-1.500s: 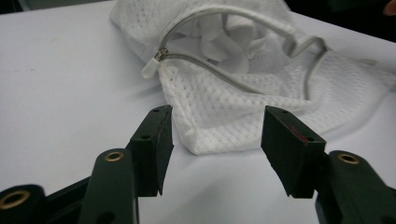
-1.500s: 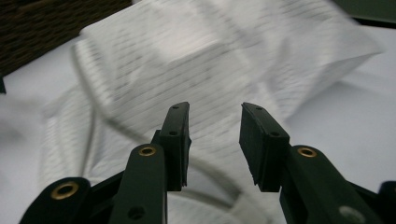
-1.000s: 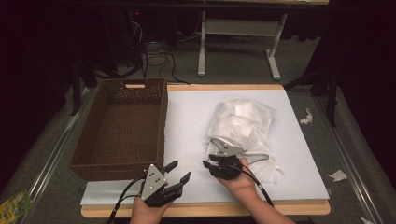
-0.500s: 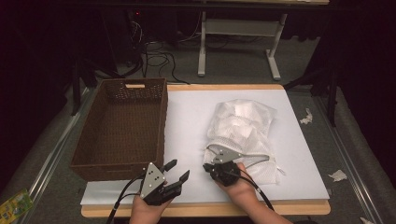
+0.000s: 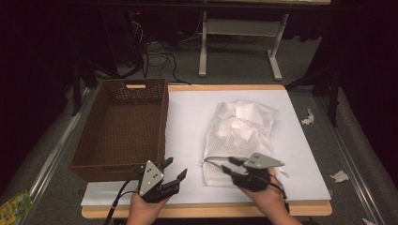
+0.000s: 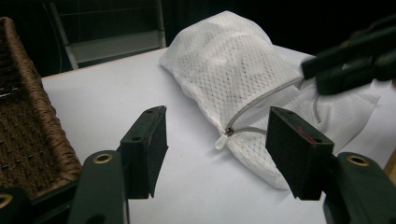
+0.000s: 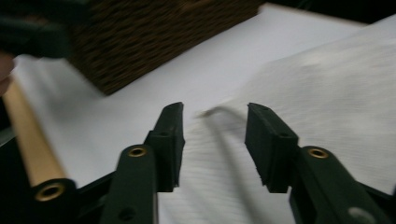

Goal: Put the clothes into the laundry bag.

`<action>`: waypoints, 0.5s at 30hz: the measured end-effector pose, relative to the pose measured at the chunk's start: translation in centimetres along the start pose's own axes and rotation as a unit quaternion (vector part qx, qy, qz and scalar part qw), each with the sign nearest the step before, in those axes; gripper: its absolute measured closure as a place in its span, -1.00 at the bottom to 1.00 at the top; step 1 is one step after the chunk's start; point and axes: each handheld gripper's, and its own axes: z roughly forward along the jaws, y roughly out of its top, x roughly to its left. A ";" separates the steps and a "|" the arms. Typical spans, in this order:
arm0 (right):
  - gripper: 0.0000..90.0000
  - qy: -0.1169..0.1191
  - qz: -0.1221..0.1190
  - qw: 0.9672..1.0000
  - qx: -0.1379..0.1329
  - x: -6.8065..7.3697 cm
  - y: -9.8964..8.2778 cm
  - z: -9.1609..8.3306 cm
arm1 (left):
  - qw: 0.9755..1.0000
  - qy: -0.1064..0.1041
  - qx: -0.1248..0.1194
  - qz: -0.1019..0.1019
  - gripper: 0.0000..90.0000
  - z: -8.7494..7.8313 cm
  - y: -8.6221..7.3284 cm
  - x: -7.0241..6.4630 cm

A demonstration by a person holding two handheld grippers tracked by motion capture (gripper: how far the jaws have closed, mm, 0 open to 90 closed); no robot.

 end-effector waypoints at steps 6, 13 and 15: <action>-0.46 -0.110 0.020 0.993 -0.045 -6.4 -1.9 -5.8 | 1.000 0.007 -0.005 0.006 -0.44 0.4 0.1 0.0; -0.75 -0.149 0.055 0.986 -0.052 -8.7 -2.7 -8.0 | 1.000 0.010 0.005 0.029 -0.87 1.2 0.4 -0.6; -0.74 -0.147 0.051 0.986 -0.061 -8.6 -2.5 -8.1 | 1.000 0.006 0.006 0.030 -0.87 1.1 0.4 -0.8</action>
